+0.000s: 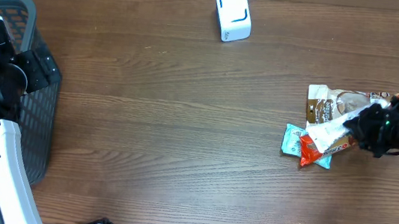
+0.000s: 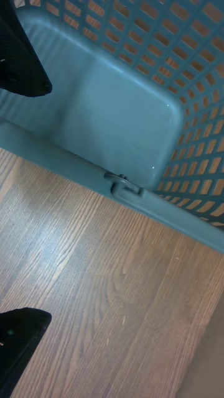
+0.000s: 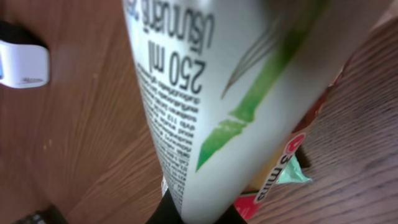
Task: Scan the item barcode
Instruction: 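Move the white tube right and lower it onto the item pile, then open the right gripper and release the tube on the pile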
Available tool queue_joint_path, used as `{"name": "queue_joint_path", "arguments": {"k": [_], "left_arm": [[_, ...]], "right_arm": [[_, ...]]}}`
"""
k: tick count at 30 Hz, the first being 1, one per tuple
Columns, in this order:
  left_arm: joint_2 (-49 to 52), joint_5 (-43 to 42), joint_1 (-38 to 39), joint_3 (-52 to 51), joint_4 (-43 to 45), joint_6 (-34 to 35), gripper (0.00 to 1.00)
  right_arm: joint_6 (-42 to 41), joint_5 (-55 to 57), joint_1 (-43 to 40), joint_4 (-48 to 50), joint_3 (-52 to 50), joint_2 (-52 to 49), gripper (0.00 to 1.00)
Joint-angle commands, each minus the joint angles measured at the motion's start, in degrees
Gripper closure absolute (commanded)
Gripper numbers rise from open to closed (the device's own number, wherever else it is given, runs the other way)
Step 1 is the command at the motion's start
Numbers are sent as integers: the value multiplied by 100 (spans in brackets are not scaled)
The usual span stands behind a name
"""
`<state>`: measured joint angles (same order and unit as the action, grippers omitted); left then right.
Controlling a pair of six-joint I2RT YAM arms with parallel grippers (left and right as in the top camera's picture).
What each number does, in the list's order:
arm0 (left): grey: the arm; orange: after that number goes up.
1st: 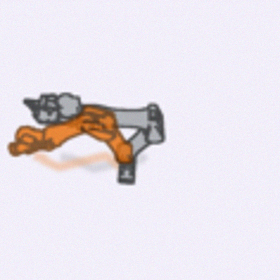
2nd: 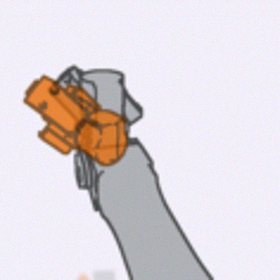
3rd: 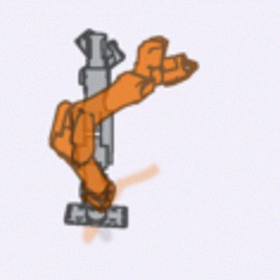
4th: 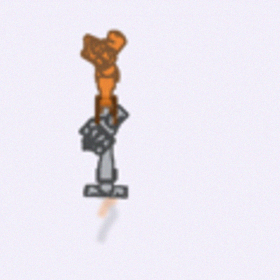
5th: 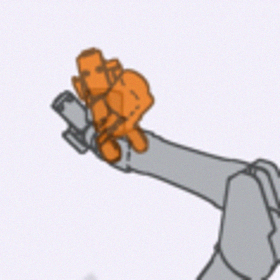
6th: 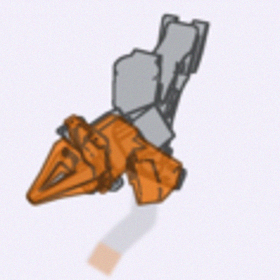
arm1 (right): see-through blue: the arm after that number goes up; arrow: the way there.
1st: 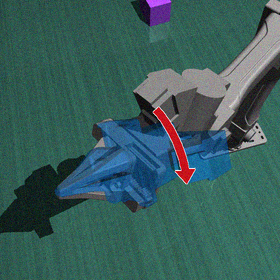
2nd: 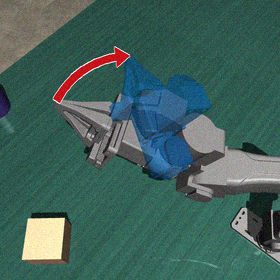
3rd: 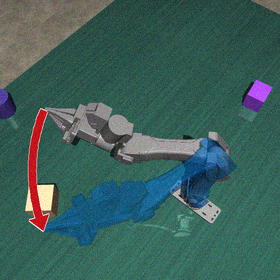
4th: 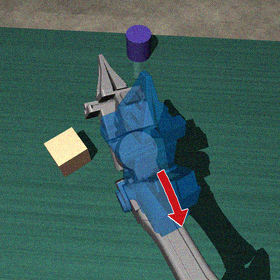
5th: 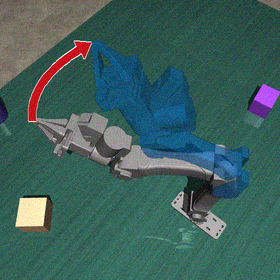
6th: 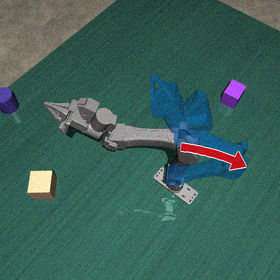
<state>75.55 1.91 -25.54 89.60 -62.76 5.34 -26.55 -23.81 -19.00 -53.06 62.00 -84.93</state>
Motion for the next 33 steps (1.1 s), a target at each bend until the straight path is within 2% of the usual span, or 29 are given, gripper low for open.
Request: {"name": "queue_joint_path", "arguments": {"k": [1,2,7,14,22,27,30,33], "left_arm": [[11,-46,-17,28,0,-153,1],[11,-46,-17,28,0,-153,0],[11,-46,-17,28,-2,-153,1],[9,-48,-17,28,-2,-153,0],[11,-46,-17,28,-2,-153,1],[11,-46,-15,28,-2,-153,0],[11,-46,-17,28,-2,-153,0],[11,-46,-17,28,-2,-153,0]], "right_arm": [[17,-70,2,525,-343,11,72],[20,-22,2,684,-455,-20,64],[-22,181,0,1091,-841,-149,43],[2,400,0,964,-798,-177,20],[442,321,2,-168,153,192,10],[708,310,13,-1016,772,623,8],[1104,168,31,-1401,1014,927,7],[1773,-446,35,-1711,1088,1272,4]]}}
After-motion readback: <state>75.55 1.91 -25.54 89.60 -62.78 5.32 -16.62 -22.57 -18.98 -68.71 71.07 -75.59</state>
